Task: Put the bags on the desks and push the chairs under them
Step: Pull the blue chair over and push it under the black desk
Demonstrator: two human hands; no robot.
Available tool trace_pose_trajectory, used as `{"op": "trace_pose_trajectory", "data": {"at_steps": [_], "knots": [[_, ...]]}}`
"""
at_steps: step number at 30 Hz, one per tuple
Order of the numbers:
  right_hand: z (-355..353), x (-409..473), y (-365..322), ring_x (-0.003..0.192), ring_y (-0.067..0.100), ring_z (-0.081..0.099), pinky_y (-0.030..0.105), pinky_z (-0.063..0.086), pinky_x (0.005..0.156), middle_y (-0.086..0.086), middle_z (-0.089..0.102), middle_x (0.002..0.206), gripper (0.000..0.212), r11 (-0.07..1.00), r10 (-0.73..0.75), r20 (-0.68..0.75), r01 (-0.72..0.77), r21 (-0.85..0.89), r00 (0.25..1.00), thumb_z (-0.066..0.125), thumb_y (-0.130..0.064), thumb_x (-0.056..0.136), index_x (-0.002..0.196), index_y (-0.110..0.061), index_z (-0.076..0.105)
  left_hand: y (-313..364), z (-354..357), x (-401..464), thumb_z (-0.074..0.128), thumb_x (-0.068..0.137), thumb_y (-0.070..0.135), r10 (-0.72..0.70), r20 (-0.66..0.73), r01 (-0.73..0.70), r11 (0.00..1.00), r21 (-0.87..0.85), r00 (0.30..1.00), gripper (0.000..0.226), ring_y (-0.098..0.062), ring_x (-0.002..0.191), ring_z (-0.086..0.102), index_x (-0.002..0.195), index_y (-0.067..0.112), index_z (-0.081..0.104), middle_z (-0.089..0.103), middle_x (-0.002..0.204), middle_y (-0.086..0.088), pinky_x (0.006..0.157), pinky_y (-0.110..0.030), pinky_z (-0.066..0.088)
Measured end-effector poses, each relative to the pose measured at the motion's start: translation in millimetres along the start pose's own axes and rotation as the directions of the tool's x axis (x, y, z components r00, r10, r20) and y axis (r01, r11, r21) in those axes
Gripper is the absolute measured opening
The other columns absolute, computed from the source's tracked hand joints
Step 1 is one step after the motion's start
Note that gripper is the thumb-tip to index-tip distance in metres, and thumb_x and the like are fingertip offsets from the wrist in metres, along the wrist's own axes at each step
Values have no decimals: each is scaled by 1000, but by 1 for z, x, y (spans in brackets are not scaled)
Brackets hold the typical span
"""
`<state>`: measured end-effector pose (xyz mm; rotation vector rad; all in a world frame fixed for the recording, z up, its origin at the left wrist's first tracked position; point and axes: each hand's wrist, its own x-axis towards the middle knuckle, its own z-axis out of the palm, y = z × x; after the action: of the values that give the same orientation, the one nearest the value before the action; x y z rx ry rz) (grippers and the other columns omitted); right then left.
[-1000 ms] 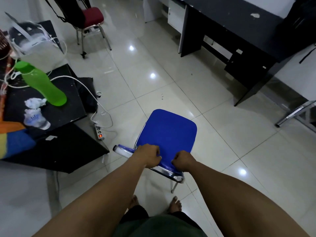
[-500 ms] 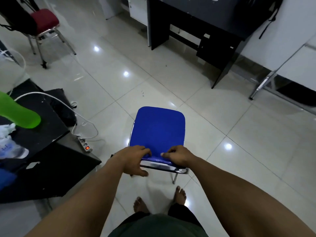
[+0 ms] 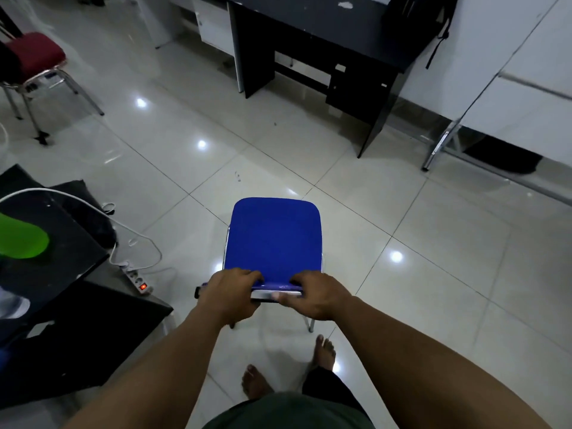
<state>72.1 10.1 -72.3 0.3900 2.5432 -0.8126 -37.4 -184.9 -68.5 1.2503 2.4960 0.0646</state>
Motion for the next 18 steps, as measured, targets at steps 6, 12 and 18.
{"op": "trace_pose_trajectory", "data": {"at_steps": [6,12,18], "knots": [[3,3,-3,93,21,62,33,51,75,-5,63,106,39,956,-132,-23,121,-266,991,62,-44,81,117,-30,57,-8,9,-6,63,88,39,-9,6,9,998,54,1000,60,-21,124,54,143,28,43,57,136,2,102,-36,45],[4,7,1,83,19,59,29,45,69,-7,65,99,32,946,-168,-69,141,-293,983,59,-36,80,111,-32,57,-7,10,-1,58,90,28,-69,57,61,989,136,996,53,-21,108,63,140,32,43,64,126,4,89,-37,54],[5,12,7,87,18,60,27,44,70,-8,66,103,35,937,-215,-82,182,-298,973,57,-38,81,116,-32,58,-10,11,1,61,89,28,-54,55,44,985,165,997,53,-23,105,66,139,32,44,66,123,3,87,-39,56]]}}
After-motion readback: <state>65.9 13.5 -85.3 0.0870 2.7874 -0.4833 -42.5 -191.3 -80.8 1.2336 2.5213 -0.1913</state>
